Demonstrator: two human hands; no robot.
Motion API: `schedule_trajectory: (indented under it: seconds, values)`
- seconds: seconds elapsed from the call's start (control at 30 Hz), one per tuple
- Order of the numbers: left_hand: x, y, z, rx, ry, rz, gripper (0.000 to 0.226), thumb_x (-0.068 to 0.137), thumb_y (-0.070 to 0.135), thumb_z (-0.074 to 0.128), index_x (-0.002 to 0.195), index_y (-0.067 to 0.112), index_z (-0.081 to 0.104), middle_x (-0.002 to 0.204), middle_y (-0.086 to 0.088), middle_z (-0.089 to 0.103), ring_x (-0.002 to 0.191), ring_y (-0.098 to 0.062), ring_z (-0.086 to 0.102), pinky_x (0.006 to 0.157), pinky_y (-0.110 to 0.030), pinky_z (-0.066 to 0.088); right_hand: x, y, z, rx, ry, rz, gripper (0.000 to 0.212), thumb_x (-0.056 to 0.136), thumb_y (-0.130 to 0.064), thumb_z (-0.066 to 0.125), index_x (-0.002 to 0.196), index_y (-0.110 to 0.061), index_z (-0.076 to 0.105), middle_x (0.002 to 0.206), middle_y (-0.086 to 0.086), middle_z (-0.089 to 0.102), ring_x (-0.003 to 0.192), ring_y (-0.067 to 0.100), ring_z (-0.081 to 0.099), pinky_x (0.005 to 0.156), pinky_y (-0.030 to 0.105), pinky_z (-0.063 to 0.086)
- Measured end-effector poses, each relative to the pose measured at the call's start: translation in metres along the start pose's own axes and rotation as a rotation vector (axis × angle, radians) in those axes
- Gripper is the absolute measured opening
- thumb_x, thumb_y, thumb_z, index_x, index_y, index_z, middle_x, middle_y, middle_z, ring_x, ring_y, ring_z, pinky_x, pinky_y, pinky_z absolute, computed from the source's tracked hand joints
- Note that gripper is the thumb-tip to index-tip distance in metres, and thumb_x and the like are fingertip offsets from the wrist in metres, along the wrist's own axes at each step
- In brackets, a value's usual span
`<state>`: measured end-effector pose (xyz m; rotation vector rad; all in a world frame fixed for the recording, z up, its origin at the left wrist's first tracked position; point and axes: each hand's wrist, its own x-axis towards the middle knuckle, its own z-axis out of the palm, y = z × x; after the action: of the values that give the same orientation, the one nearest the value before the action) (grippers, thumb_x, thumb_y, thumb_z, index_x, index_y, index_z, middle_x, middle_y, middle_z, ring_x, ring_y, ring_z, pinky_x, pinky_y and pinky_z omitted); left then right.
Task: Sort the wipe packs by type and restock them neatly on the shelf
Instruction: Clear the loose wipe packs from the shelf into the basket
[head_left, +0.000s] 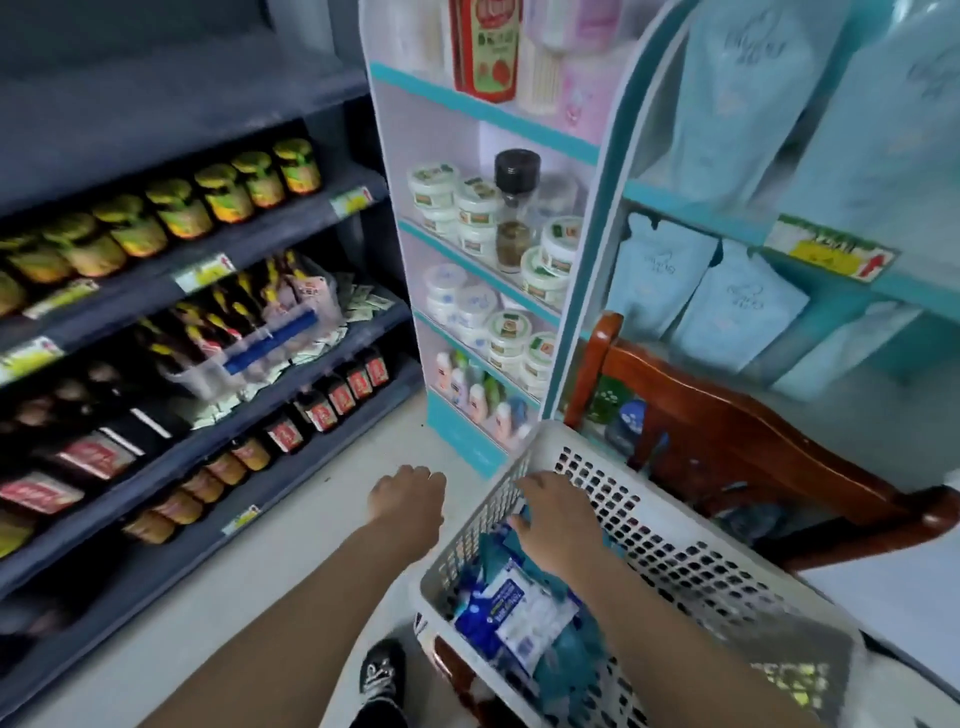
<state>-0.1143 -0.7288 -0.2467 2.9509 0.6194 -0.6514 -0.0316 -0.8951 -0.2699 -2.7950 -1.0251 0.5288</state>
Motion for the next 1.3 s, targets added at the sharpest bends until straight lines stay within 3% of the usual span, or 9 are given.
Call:
schedule_trajectory:
  seconds: [0.27,0.4,0.57,0.67,0.97,1.07,1.3]
  values:
    - [-0.058,-0.119,-0.059,-0.092,0.187,-0.27,0.026,0.092,0.023,0.056,0.118,0.019,0.051,0.12,-0.004,0.053,0.11,-0.027,0.054,0.08,-0.037,0.045,0.039,-0.122,-0.059,-0.079,0.14,-0.308,0.045,0.094,-0.041,0.052,0.132,-0.017,0.051,0.127,0.005,0.052,0.119,0.026,0.047,0.094,0.037,0.039]
    - [-0.082,-0.189,-0.079,-0.08,0.274,-0.379,0.026,0.088,0.018,0.056,0.114,0.019,0.054,0.116,-0.003,0.057,0.109,-0.025,0.055,0.084,-0.037,0.047,0.064,-0.193,-0.08,-0.123,0.193,-0.446,0.038,0.091,-0.038,0.057,0.122,-0.016,0.054,0.121,0.006,0.053,0.115,0.027,0.048,0.089,0.035,0.04]
    - [-0.106,-0.286,-0.099,-0.02,0.399,-0.444,0.028,0.091,0.02,0.055,0.118,0.019,0.053,0.12,-0.001,0.057,0.116,-0.021,0.05,0.09,-0.035,0.044,0.095,-0.292,-0.104,-0.135,0.258,-0.586,0.039,0.09,-0.037,0.058,0.123,-0.017,0.055,0.12,0.004,0.054,0.115,0.026,0.05,0.09,0.037,0.041]
    - [-0.121,-0.344,-0.113,0.006,0.465,-0.492,0.032,0.093,0.023,0.053,0.124,0.018,0.051,0.124,-0.001,0.056,0.12,-0.022,0.048,0.093,-0.035,0.042,0.115,-0.352,-0.116,-0.139,0.279,-0.631,0.041,0.091,-0.041,0.056,0.126,-0.02,0.053,0.124,0.001,0.052,0.117,0.023,0.049,0.093,0.036,0.043]
    - [-0.153,-0.493,-0.148,0.02,0.569,-0.598,0.028,0.091,0.025,0.055,0.118,0.018,0.052,0.121,-0.002,0.057,0.118,-0.024,0.049,0.088,-0.035,0.043,0.158,-0.515,-0.146,-0.115,0.365,-0.703,0.049,0.095,-0.043,0.052,0.138,-0.023,0.045,0.139,0.0,0.046,0.128,0.022,0.042,0.102,0.037,0.037]
    - [-0.154,-0.532,-0.155,0.009,0.566,-0.618,0.033,0.092,0.03,0.054,0.123,0.018,0.052,0.123,-0.002,0.056,0.119,-0.023,0.048,0.089,-0.035,0.042,0.172,-0.555,-0.152,-0.101,0.381,-0.736,0.046,0.094,-0.042,0.053,0.135,-0.021,0.049,0.135,0.002,0.05,0.124,0.022,0.045,0.099,0.036,0.04]
    - [-0.139,-0.612,-0.17,-0.012,0.579,-0.711,0.022,0.093,0.026,0.049,0.111,0.016,0.054,0.116,-0.003,0.058,0.113,-0.024,0.05,0.08,-0.033,0.042,0.226,-0.63,-0.165,-0.114,0.377,-0.779,0.046,0.093,-0.042,0.054,0.135,-0.022,0.049,0.132,0.002,0.051,0.123,0.022,0.045,0.098,0.036,0.041]
